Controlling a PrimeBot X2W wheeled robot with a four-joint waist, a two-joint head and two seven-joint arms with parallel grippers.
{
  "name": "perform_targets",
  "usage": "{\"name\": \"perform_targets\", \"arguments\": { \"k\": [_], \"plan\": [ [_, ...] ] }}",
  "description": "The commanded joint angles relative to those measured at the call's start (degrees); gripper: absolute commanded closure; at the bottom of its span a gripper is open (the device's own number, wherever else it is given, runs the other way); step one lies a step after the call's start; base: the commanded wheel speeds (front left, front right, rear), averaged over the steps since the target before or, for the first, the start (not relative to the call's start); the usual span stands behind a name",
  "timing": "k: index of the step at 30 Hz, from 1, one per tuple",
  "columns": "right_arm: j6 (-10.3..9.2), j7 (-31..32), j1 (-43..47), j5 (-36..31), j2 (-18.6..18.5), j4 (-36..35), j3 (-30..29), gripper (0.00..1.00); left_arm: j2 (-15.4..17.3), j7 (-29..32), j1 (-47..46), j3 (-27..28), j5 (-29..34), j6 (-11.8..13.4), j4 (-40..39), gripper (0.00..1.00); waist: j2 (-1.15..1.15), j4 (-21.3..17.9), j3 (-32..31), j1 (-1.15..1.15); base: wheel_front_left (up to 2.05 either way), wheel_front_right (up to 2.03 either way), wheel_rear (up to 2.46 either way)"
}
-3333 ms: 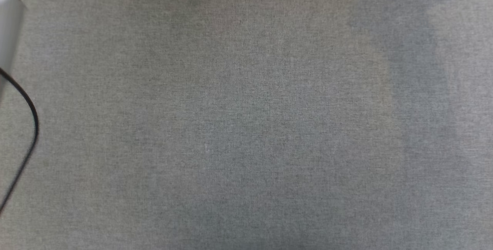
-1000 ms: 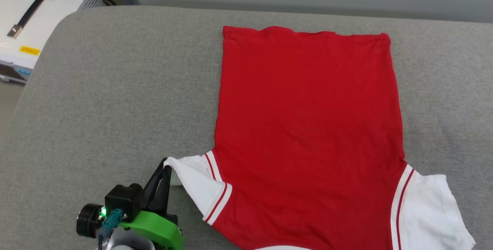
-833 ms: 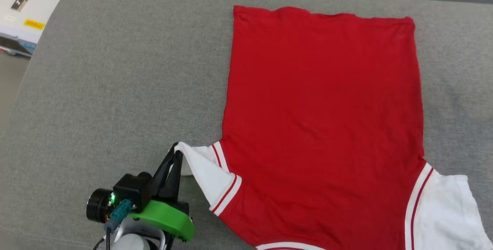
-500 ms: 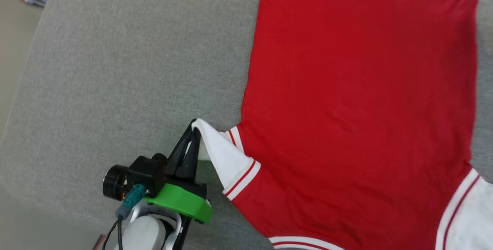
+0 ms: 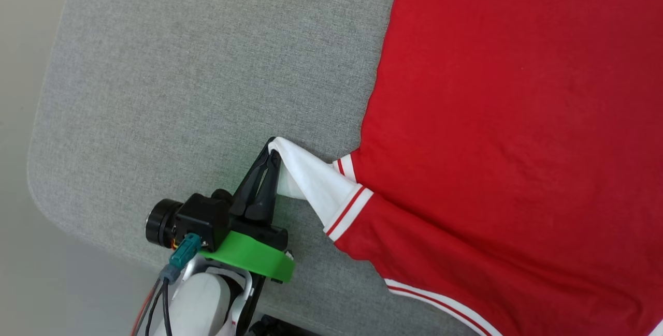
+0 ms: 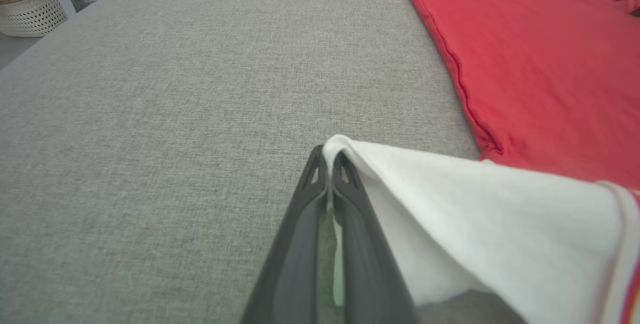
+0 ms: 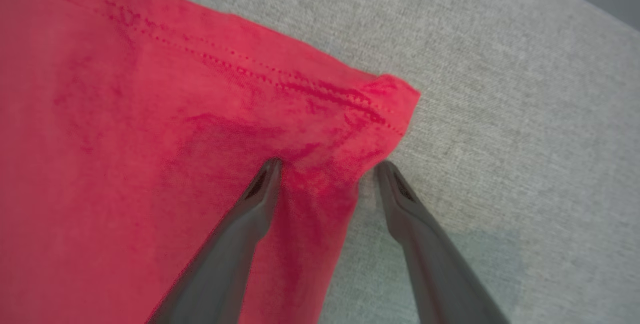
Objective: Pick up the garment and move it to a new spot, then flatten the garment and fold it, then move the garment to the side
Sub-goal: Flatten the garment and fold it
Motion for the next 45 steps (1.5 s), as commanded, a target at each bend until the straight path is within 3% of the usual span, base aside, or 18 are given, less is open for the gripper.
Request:
{"name": "perform_targets", "arguments": {
  "k": [1, 8, 16, 24, 30, 37, 45],
  "plan": [
    [-0.03, 0.4, 4.9, 0.8, 0.3, 2.0, 0.8, 1.00, -0.5, -0.3, -1.0, 0.6, 0.8, -0.4, 0.1, 1.00, 0.00, 0.0, 0.0, -0.01, 0.00, 0.00, 0.00],
    [-0.03, -6.0, 4.8, 2.5, -0.5, -2.0, -0.4, 1.00, -1.2, -0.3, 0.0, 2.4, 2.0, -1.3, 1.1, 1.00, 0.00, -1.5, -2.9, -0.01, 0.00, 0.00, 0.00],
    [-0.03, -16.9, 8.6, 6.4, -3.6, -7.1, 1.5, 1.00, -1.2, -0.3, 3.4, 4.5, 3.2, -1.6, 2.6, 1.00, 0.00, -4.6, -10.8, -0.01, 0.00, 0.00, 0.00],
    [-0.03, -22.7, 21.5, 12.0, -8.5, -14.9, 2.7, 1.00, 0.3, -0.3, 8.9, 7.4, 3.5, -0.9, 3.9, 1.00, 0.00, -9.5, -19.1, -0.01, 0.00, 0.00, 0.00],
    [-0.03, -25.0, 36.1, 13.7, -9.5, -19.7, -0.4, 1.00, 0.7, -0.3, 13.1, 8.8, 3.5, 0.2, 3.9, 1.00, 0.00, -13.3, -23.3, -0.01, 0.00, 0.00, 0.00],
    [-0.03, -24.4, 53.5, 14.3, -6.9, -23.2, -4.2, 1.00, 1.3, -0.3, 16.4, 10.1, 3.1, 1.1, 3.8, 1.00, 0.00, -16.7, -26.3, -0.01, 0.00, 0.00, 0.00],
    [-0.03, -21.9, 69.5, 14.5, -0.4, -22.7, -6.0, 1.00, 1.9, -0.2, 17.7, 10.2, 2.8, 1.6, 4.0, 1.00, 0.00, -17.6, -27.6, -0.01, 0.00, 0.00, 0.00]
  ]
}}
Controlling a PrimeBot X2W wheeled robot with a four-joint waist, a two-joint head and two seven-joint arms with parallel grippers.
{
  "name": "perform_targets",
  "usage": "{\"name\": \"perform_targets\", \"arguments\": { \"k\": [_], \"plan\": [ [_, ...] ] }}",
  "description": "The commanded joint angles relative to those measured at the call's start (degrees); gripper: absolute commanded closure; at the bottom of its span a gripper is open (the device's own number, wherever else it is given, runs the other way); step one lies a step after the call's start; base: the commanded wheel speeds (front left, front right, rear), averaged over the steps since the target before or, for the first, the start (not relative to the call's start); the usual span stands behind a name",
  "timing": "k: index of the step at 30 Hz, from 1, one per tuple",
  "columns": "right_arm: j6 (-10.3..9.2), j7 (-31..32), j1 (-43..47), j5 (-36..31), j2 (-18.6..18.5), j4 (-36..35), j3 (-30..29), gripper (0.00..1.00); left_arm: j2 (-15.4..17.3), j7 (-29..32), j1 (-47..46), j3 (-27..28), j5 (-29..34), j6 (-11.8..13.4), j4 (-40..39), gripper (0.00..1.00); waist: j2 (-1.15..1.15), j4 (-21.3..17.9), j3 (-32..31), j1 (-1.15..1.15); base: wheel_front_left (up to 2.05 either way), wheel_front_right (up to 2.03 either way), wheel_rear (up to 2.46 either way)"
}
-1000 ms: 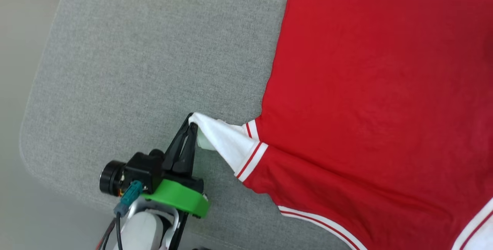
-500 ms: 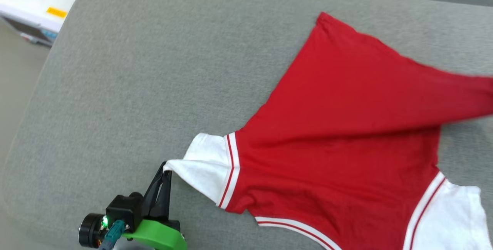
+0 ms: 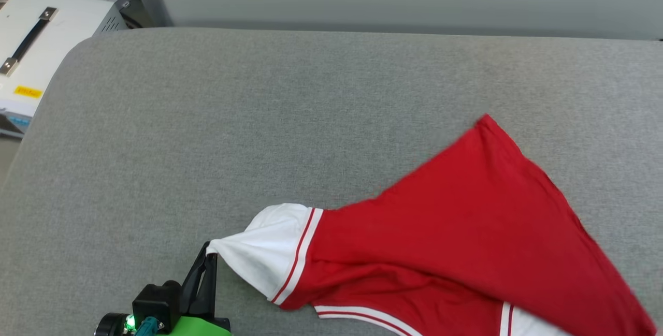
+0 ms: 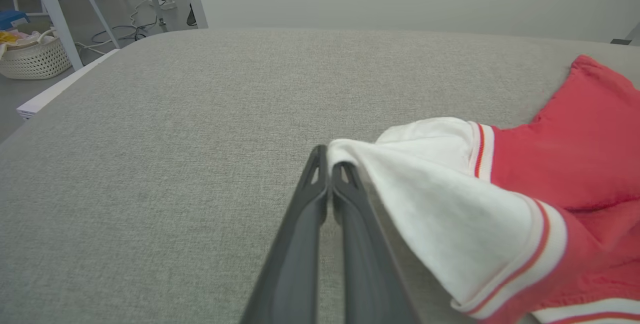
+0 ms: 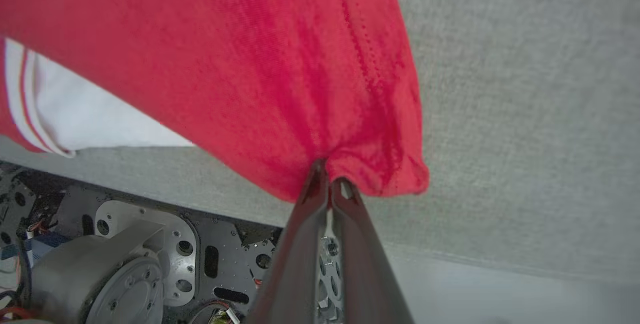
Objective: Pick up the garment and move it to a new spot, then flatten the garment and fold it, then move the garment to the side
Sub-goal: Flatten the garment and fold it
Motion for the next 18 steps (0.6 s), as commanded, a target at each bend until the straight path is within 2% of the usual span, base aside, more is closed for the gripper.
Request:
{"name": "perform_targets", "arguments": {
  "k": [1, 5, 6, 7, 12, 18],
  "plan": [
    [-0.03, 0.7, 2.2, 0.3, 1.4, 0.9, 0.5, 1.00, 0.6, -0.1, 0.8, 0.1, -0.1, 0.5, 0.1, 1.00, 0.00, -0.9, -0.9, 0.01, 0.00, 0.00, 0.00],
    [-0.03, 0.5, 4.5, 0.1, 4.1, 2.2, 0.5, 0.99, 0.8, 0.1, 0.9, -0.1, -0.3, 0.6, 0.1, 1.00, 0.00, -1.0, -0.9, 0.01, 0.00, 0.00, 0.00],
    [-0.03, 0.0, 4.2, -0.2, 4.4, 2.1, 0.1, 0.72, 0.9, 0.1, 0.9, -0.1, -0.3, 0.7, 0.0, 1.00, 0.00, -1.2, -0.9, 0.01, 0.00, 0.00, 0.00],
    [-0.03, -1.0, 3.5, -0.6, 4.7, 1.8, -0.6, 0.00, 1.0, 0.2, 1.0, -0.1, -0.3, 0.7, -0.1, 1.00, 0.00, -1.3, -1.0, 0.01, 0.00, 0.00, 0.00],
    [-0.03, -5.1, 0.3, -1.6, 4.7, -1.6, -4.7, 0.00, 1.3, 0.4, 0.9, -0.3, -0.4, 0.8, -0.6, 1.00, 0.00, -1.2, -1.4, 0.01, 0.00, 0.00, 0.00],
    [-0.03, -7.3, -6.1, -2.3, 3.4, -10.0, -8.5, 0.00, 1.3, 0.6, 0.4, -1.1, -0.3, 0.9, -1.6, 1.00, 0.00, -0.1, -0.6, 0.01, 0.00, 0.00, 0.00]
  ]
}}
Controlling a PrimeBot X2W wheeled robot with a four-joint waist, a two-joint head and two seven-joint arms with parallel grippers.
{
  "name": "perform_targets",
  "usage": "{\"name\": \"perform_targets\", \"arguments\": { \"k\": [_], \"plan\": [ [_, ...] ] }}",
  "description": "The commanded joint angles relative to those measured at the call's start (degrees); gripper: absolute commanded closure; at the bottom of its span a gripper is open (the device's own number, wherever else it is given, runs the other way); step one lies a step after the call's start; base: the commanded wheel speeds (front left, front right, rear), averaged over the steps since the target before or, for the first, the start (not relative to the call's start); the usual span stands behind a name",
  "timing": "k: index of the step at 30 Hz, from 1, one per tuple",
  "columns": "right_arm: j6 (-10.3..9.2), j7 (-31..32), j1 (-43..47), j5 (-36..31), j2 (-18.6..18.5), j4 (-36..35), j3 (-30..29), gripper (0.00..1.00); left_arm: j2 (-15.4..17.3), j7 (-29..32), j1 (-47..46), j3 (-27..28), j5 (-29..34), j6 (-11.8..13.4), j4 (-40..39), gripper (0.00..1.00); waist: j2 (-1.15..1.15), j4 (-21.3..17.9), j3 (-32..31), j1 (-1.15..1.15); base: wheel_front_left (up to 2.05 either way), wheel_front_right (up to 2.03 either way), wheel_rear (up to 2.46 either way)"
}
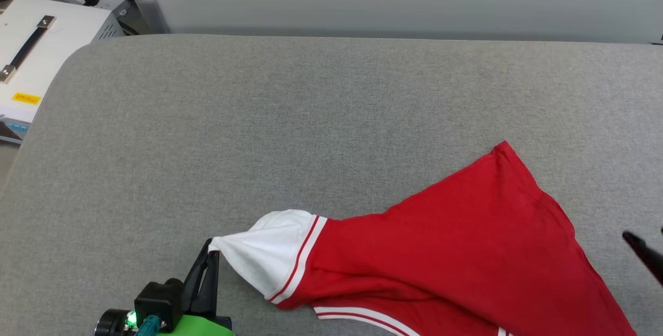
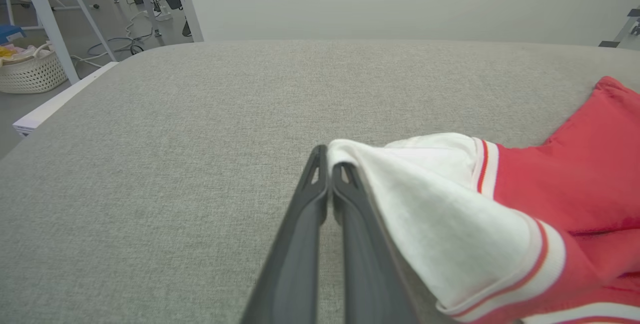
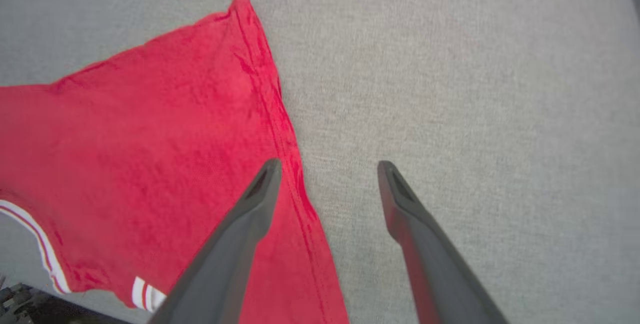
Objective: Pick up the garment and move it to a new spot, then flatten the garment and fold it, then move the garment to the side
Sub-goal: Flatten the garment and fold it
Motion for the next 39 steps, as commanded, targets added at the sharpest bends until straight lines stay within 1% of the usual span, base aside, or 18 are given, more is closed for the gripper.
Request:
{"name": "perform_targets", "arguments": {
  "k": [1, 5, 9, 14, 16, 18, 21, 27, 30, 35, 36, 37, 39],
  "plan": [
    [-0.03, -0.3, -2.7, -0.5, -0.5, -1.9, -0.4, 0.00, 0.2, 0.0, 0.1, -0.2, -0.1, 0.2, -0.3, 1.00, 0.00, 0.6, 0.6, 0.01, 0.00, 0.00, 0.00],
    [-0.03, 1.8, -9.5, -2.1, -1.8, -5.4, 0.9, 0.00, 0.0, 0.1, -1.2, -1.2, 0.3, 0.1, -1.0, 1.00, 0.00, 2.1, 2.4, 0.01, 0.00, 0.00, 0.00],
    [-0.03, 6.8, -17.5, -2.6, -3.9, -4.9, 5.8, 0.00, -0.2, 0.1, -3.0, -2.1, 0.7, -0.1, -1.5, 1.00, 0.00, 3.6, 4.8, 0.01, 0.00, 0.00, 0.00],
    [-0.03, 14.0, -27.9, -2.9, -7.2, 0.9, 15.3, 0.00, -1.0, -0.2, -5.7, -3.1, 0.9, -0.5, -2.1, 1.00, 0.00, 5.6, 7.8, 0.01, 0.00, 0.00, 0.00],
    [-0.03, 16.4, -31.4, -2.6, -7.9, 4.3, 19.3, 0.00, -1.4, -0.4, -6.6, -3.5, 0.9, -0.7, -2.1, 1.00, 0.00, 6.3, 8.7, 0.01, 0.00, 0.00, 0.00],
    [-0.03, 18.2, -34.5, -2.0, -7.7, 7.6, 22.6, 0.00, -1.7, -0.5, -7.5, -4.0, 1.0, -0.9, -1.9, 1.00, 0.00, 7.1, 9.6, 0.01, 0.00, 0.00, 0.00],
    [-0.03, 18.7, -38.3, -2.3, -6.9, 12.1, 26.5, 0.00, -2.2, -0.6, -8.7, -4.6, 1.1, -1.2, -1.7, 1.00, 0.00, 8.2, 10.8, 0.01, 0.00, 0.00, 0.00],
    [-0.03, 15.9, -43.8, -3.5, -4.8, 21.9, 32.9, 0.00, -2.8, -0.8, -10.4, -4.9, 1.0, -1.6, -1.1, 1.00, 0.00, 9.7, 13.1, 0.01, 0.00, 0.00, 0.00],
    [-0.03, 15.4, -43.8, -3.6, -5.0, 26.8, 37.6, 0.00, -3.0, -0.9, -11.3, -5.1, 1.1, -1.9, -0.5, 1.00, 0.00, 10.5, 13.6, 0.01, 0.00, 0.00, 0.00],
    [-0.03, 13.7, -42.9, -1.3, -5.1, 31.0, 43.6, 0.00, -3.3, -0.9, -11.8, -4.5, 1.1, -1.9, -0.2, 1.00, 0.00, 10.5, 13.5, 0.01, 0.00, 0.00, 0.00],
    [-0.03, 12.8, -43.2, -0.7, -5.1, 31.4, 44.5, 0.73, -3.3, -0.9, -11.6, -4.3, 1.1, -1.9, -0.2, 1.00, 0.00, 10.3, 13.3, 0.01, 0.00, 0.00, 0.00],
    [-0.03, 12.0, -43.5, -0.3, -5.0, 31.5, 45.2, 1.00, -3.3, -0.9, -11.5, -4.0, 1.1, -1.9, -0.1, 1.00, 0.00, 10.0, 13.0, 0.01, 0.00, 0.00, 0.00],
    [-0.03, 9.3, -44.4, 0.2, -5.1, 31.6, 45.9, 1.00, -3.3, -0.9, -11.2, -3.7, 1.2, -1.9, 0.0, 1.00, 0.00, 9.5, 12.3, 0.01, 0.00, 0.00, 0.00]
  ]
}}
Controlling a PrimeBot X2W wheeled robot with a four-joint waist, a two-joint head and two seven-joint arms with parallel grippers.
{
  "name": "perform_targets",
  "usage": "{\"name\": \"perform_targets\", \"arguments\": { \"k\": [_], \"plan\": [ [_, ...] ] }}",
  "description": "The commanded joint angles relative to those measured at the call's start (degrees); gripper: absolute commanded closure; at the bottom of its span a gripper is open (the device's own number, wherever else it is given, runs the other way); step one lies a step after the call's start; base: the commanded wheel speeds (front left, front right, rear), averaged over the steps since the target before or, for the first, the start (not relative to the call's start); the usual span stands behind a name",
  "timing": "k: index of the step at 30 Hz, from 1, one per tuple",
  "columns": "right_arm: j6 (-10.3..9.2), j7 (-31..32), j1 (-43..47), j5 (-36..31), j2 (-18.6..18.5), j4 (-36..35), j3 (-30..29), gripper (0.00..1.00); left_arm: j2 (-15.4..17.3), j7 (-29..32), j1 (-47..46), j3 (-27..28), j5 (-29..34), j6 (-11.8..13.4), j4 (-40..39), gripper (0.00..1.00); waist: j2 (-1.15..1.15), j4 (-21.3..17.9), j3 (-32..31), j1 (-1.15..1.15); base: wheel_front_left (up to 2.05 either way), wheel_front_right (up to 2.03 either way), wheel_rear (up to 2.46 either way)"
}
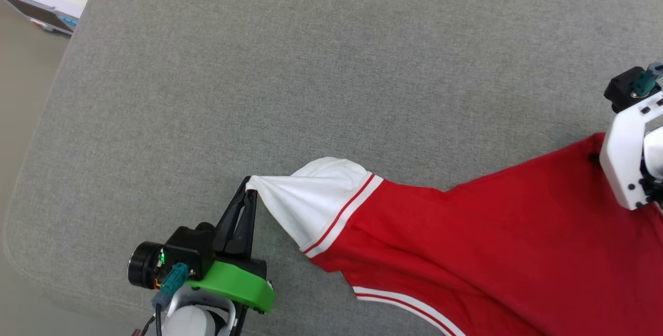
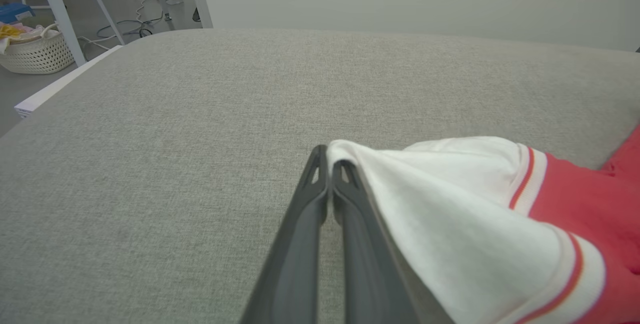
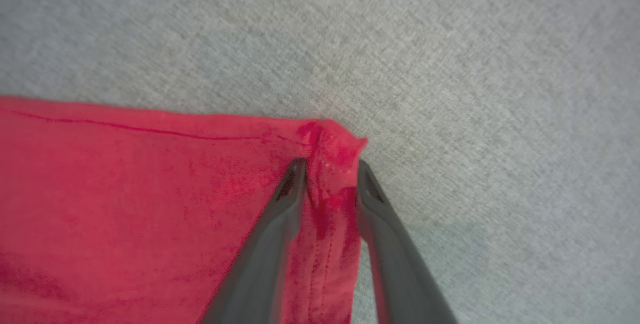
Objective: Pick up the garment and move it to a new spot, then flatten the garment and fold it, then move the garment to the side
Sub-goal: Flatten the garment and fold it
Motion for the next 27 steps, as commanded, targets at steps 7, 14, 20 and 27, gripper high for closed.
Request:
{"name": "perform_targets", "arguments": {
  "k": [7, 14, 20, 27],
  "plan": [
    [-0.03, -12.9, -1.4, -0.2, 1.4, 0.4, 2.3, 1.00, 0.4, -0.3, 0.5, 2.2, 0.8, -0.3, 1.2, 1.00, 0.00, -3.1, -5.6, 0.00, 0.00, 0.00, 0.00],
    [-0.03, -24.9, -1.5, 1.4, 1.3, -3.3, -2.9, 1.00, 1.5, -0.3, 0.7, 4.1, 1.0, -0.6, 0.1, 1.00, 0.00, -5.5, -11.1, 0.00, 0.00, 0.00, 0.00],
    [-0.03, -30.9, -0.2, 1.5, 0.8, -7.7, -9.5, 1.00, 4.2, -0.3, -4.5, 4.9, 2.0, -1.6, -2.3, 1.00, 0.00, -7.5, -13.5, 0.00, 0.00, 0.00, 0.00],
    [-0.03, -32.8, -0.5, -0.1, 3.4, -12.4, -17.9, 1.00, 8.5, 1.4, -16.2, 2.7, 3.2, -3.3, -6.1, 1.00, 0.00, -9.6, -14.3, 0.00, 0.00, 0.00, 0.00]
  ]
}}
